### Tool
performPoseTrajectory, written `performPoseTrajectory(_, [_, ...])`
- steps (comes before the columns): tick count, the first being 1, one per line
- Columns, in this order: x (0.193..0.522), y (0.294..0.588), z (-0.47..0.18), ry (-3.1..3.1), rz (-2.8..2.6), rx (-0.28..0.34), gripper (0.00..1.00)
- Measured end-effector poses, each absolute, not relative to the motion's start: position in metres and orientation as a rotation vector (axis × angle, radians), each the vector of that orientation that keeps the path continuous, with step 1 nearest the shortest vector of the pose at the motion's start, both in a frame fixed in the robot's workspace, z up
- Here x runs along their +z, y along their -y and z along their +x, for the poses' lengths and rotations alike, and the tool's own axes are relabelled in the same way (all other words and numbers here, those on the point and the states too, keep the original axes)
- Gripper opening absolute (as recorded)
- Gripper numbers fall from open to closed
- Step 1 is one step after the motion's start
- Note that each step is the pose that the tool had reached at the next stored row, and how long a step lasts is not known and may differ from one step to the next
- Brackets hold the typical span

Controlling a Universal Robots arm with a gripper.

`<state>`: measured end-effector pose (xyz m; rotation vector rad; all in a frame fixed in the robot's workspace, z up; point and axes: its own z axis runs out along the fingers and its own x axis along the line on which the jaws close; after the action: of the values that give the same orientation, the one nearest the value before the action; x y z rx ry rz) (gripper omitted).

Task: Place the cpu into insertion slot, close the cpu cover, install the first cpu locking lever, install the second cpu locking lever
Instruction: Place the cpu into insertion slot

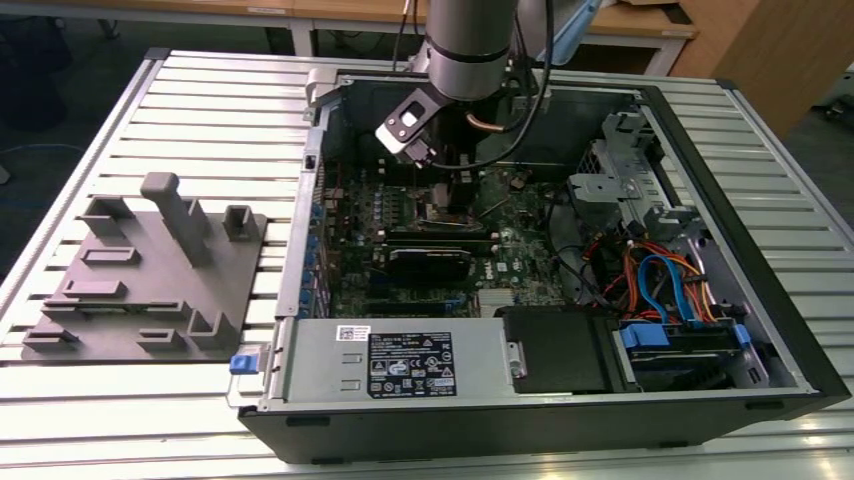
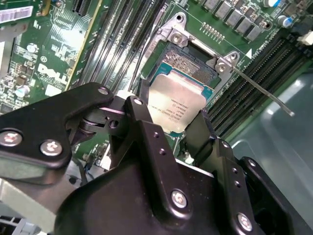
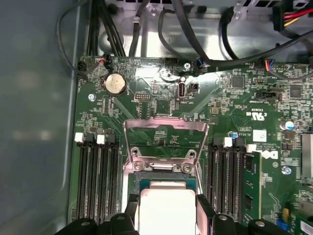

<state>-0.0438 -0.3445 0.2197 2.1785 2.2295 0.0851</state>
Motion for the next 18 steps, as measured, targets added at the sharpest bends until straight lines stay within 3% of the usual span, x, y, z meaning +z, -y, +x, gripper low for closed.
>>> performPoseTrajectory(18, [0.201,0.342,-0.048,-2.195,2.218,0.091,0.54])
